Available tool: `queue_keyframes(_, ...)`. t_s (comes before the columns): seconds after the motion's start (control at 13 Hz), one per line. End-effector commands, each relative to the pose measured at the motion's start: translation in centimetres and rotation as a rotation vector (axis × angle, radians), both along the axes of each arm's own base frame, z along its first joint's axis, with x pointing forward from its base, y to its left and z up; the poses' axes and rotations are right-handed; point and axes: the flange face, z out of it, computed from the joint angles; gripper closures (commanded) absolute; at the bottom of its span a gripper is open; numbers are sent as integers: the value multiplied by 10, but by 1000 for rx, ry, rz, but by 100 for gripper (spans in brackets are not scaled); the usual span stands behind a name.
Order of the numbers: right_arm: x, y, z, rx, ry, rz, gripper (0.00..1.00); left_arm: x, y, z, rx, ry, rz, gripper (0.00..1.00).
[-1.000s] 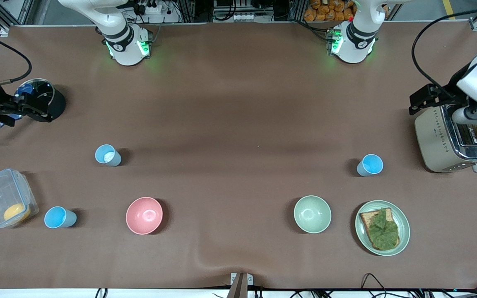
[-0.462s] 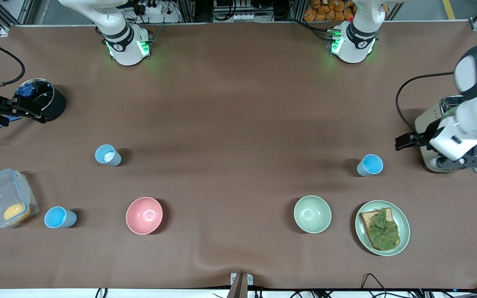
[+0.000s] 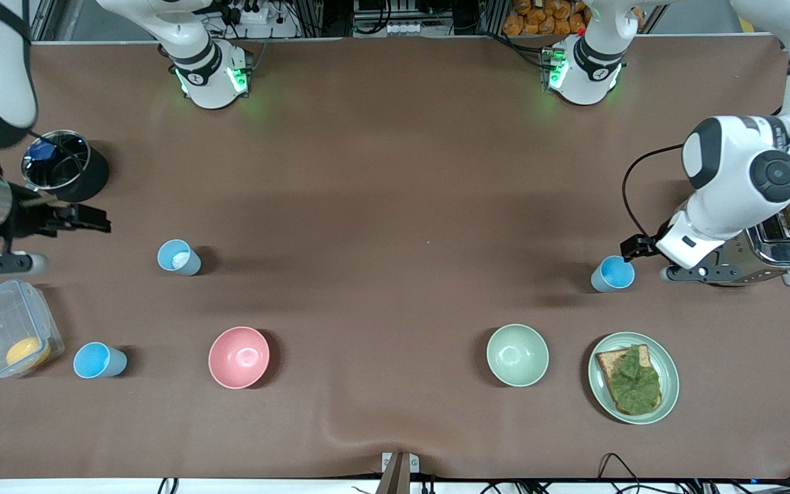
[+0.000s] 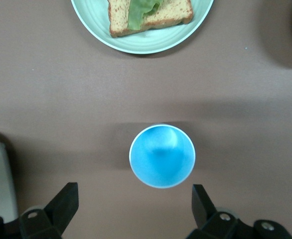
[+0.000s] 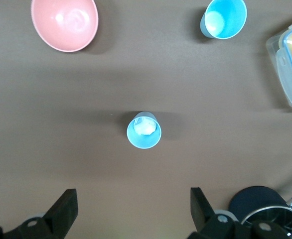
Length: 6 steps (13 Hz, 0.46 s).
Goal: Stack blue cups with both arms
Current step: 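Move the left gripper to a blue cup while the right gripper approaches another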
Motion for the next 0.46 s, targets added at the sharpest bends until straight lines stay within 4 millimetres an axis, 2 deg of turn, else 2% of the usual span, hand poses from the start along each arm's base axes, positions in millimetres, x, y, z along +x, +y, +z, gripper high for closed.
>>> queue_keyframes(0.0, 1, -8, -27, 6, 3, 25, 0, 6, 13, -28, 5, -14, 11, 0)
queue_keyframes(0.23, -21, -8, -83, 6, -37, 51, 0, 5, 11, -54, -2, 15, 13, 0)
queue_keyframes(0.38, -37, -13, -112, 11, -66, 76, 0, 6, 11, -70, -8, 14, 14, 0)
